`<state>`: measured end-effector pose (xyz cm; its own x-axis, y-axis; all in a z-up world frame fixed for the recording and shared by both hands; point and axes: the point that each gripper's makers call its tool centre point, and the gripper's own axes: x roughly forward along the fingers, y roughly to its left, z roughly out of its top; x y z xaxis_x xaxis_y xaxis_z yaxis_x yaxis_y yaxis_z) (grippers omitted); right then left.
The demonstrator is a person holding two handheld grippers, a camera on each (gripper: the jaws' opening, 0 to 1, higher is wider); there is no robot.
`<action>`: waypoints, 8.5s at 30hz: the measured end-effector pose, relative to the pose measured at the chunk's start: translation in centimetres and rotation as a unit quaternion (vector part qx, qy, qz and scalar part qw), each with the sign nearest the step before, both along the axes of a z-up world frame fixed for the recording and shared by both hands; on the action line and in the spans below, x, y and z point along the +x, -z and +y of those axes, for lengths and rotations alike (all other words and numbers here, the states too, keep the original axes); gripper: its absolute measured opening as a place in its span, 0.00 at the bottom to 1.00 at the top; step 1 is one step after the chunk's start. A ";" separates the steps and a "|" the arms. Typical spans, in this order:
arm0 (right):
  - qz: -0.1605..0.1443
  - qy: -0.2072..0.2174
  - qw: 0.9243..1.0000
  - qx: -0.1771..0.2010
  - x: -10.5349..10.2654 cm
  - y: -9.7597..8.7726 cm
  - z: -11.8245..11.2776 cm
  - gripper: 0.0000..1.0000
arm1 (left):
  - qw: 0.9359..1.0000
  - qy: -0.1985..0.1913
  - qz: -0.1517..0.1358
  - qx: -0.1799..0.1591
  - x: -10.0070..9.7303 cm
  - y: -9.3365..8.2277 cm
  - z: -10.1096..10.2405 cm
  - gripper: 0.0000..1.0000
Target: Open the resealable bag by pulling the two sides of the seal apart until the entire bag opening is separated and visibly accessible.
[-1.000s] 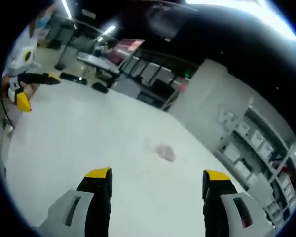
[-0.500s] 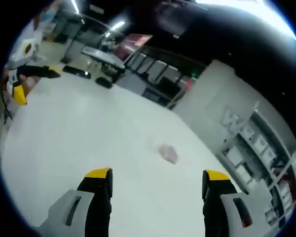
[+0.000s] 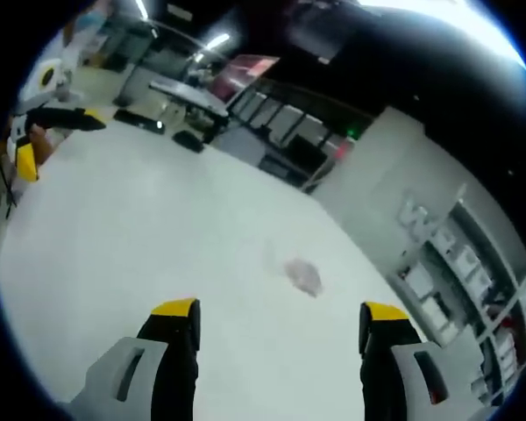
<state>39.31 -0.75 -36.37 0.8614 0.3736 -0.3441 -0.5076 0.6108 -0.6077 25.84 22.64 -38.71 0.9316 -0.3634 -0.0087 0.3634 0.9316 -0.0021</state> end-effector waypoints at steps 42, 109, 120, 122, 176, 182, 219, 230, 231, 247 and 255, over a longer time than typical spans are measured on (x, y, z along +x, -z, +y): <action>0.010 0.057 0.990 0.125 3.9 1.3 0.7 0.68 | 1.000 -0.001 -0.001 0.003 0.0 -0.1 0.2 0.96; -0.021 0.031 0.999 -0.025 7.3 3.1 4.1 0.58 | 1.000 -0.012 0.002 -0.003 -0.1 0.0 1.1 0.96; -0.020 0.027 0.998 -0.047 9.0 3.6 4.5 0.60 | 1.000 -0.023 0.001 0.000 -0.1 0.0 2.0 0.96; -0.022 0.026 0.998 -0.059 9.6 3.7 4.6 0.60 | 1.000 -0.024 0.001 -0.001 -0.1 0.0 2.0 0.96; -0.021 0.071 0.997 -0.017 14.2 5.1 4.9 0.53 | 0.999 -0.033 0.011 0.001 0.3 0.7 3.1 0.96; -0.022 0.074 0.997 -0.010 15.0 5.3 5.0 0.47 | 0.999 -0.037 0.012 0.000 0.4 0.7 3.3 0.95; -0.009 0.076 0.996 0.049 16.0 6.3 5.5 0.22 | 0.999 -0.040 0.015 -0.002 0.4 1.0 3.5 0.95; 0.004 0.081 0.992 0.092 16.3 6.7 5.2 0.18 | 0.999 -0.040 0.011 0.001 0.3 0.6 3.6 0.95; 0.006 0.082 0.992 0.096 16.4 6.7 5.2 0.17 | 0.999 -0.039 0.011 0.001 0.3 0.6 3.6 0.95; 0.027 0.079 0.990 0.111 16.3 7.2 5.6 0.01 | 0.999 -0.040 0.006 0.002 0.0 0.2 3.8 0.95; 0.034 0.088 0.987 0.128 16.2 7.4 5.2 0.00 | 0.999 -0.047 0.005 0.002 -0.4 0.2 4.3 0.95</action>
